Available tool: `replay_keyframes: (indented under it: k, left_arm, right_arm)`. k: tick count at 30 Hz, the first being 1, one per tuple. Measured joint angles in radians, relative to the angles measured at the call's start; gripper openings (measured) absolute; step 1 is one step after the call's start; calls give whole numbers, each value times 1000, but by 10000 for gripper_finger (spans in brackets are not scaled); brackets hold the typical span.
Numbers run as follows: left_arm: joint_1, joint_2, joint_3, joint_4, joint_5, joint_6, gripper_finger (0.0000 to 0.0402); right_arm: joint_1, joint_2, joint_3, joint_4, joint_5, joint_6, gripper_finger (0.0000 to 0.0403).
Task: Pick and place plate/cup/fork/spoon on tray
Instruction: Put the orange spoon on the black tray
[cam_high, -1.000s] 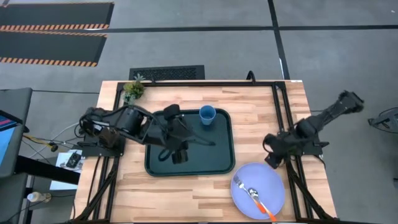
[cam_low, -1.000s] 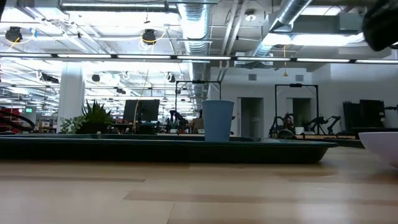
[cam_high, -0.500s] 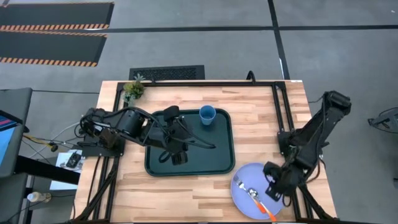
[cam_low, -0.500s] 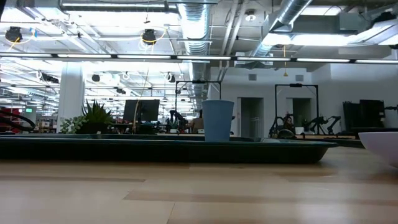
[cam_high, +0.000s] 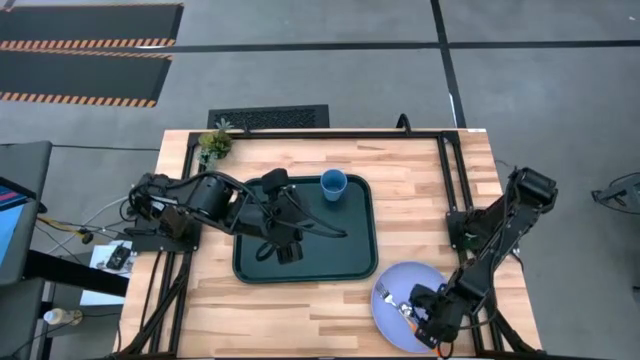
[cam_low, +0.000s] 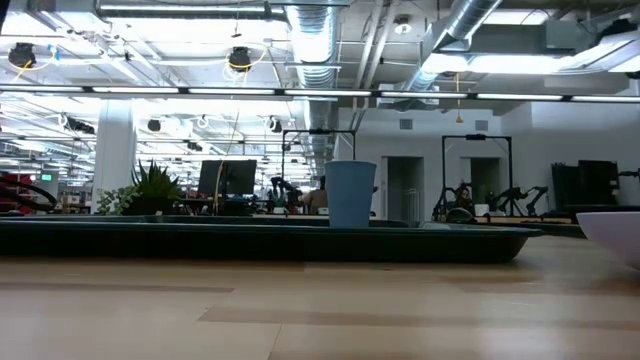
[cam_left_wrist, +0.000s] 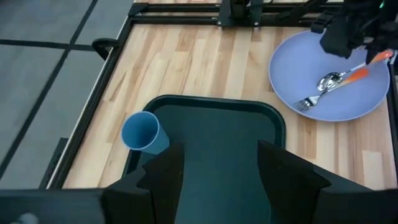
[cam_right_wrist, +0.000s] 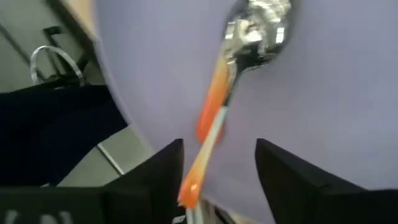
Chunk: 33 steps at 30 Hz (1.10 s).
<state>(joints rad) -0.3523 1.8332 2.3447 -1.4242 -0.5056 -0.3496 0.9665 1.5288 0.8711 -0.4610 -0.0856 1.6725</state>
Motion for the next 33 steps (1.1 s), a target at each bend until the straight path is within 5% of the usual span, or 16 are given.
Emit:
replay_keyframes:
  k: [11, 16, 22, 28, 33]
  left_arm:
    - [-1, 0, 0, 0, 1, -29, 190]
    - [-1, 0, 0, 0, 1, -29, 190]
    - [-1, 0, 0, 0, -5, -30, 190]
    - [-1, 0, 0, 2, -7, -33, 190]
    - [-1, 0, -21, 103, -58, -26, 190]
  right_arm:
    - [-13, 105, 0, 34, -17, -29, 245]
    - [-13, 113, 0, 25, -36, 21, 180]
    - [-13, 90, -1, 20, -58, 31, 28]
    - [-20, 12, -1, 7, -39, 29, 14]
    - [-31, -147, -1, 3, 90, -32, 12]
